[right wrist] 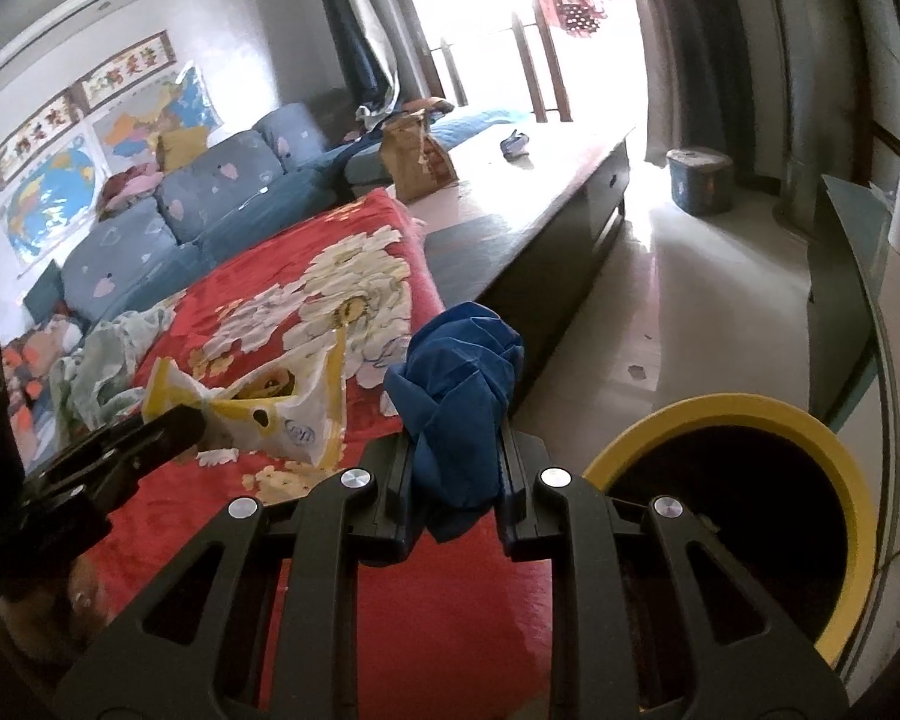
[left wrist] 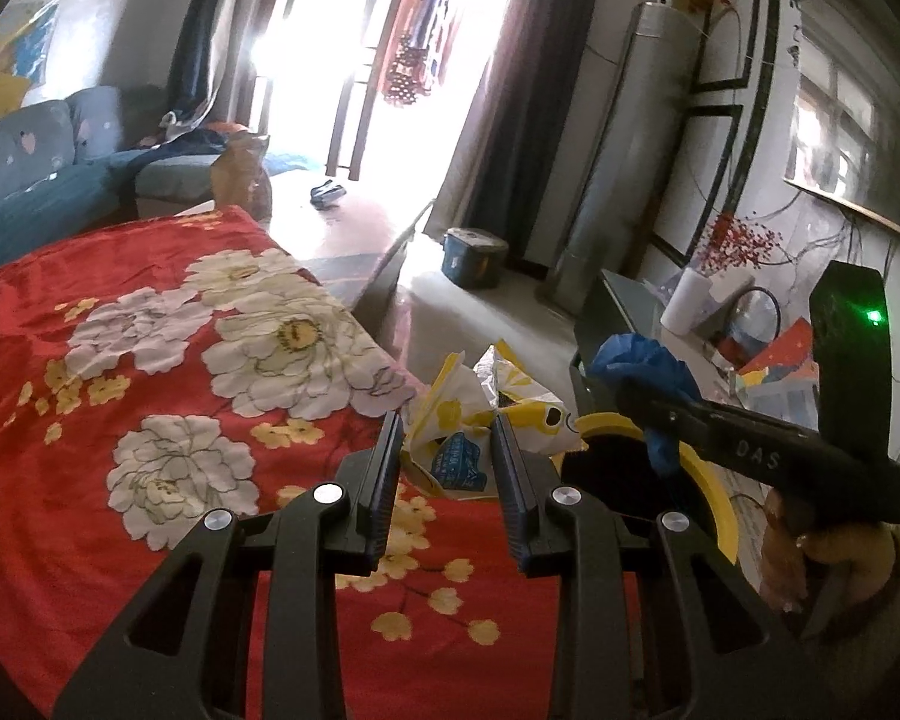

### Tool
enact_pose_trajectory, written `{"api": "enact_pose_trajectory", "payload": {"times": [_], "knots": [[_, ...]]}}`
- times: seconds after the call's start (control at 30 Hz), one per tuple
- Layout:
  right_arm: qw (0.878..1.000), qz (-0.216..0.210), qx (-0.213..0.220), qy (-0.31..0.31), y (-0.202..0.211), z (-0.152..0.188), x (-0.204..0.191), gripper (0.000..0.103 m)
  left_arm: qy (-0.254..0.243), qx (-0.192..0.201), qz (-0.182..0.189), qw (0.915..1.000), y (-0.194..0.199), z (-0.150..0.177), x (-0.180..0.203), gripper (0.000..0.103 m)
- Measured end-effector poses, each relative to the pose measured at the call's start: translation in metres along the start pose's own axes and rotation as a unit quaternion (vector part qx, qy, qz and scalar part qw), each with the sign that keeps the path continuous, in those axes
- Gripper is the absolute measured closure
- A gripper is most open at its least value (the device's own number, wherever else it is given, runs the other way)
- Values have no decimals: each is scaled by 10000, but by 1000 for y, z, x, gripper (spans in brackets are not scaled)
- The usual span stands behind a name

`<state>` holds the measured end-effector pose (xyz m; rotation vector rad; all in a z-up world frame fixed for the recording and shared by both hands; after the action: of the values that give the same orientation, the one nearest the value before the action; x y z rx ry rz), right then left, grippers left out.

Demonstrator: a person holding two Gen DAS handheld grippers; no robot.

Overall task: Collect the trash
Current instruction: 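Carry the blue cloth and yellow-white wrapper over the bin with both tools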

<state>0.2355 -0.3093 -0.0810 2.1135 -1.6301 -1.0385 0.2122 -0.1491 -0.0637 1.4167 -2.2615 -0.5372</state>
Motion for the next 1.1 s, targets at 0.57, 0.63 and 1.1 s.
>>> {"api": "enact_pose_trajectory", "payload": {"times": [0.57, 0.63, 1.1], "knots": [[9979, 375, 189, -492, 20, 3, 54, 88, -467, -123, 331, 9983, -14, 3, 50, 74], [9973, 414, 208, -561, 22, 3, 61, 88, -513, -141, 365, 9979, -16, 4, 55, 74], [9922, 700, 384, -961, 34, 4, 102, 88, -950, -320, 700, 9925, -30, 17, 104, 74]]}}
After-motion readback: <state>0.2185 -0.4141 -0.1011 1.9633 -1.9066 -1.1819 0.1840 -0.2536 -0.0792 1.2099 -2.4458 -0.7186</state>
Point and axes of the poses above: each gripper's, at about its wrist camera, not at the fingertips, and y roughly against the way its jaws point, x to its right, z to its underside, the point moved 7 cm from there along -y, roughly the way its jaws point, and after that the axes turned 6 degrees about -y, right-handed, at the moved point
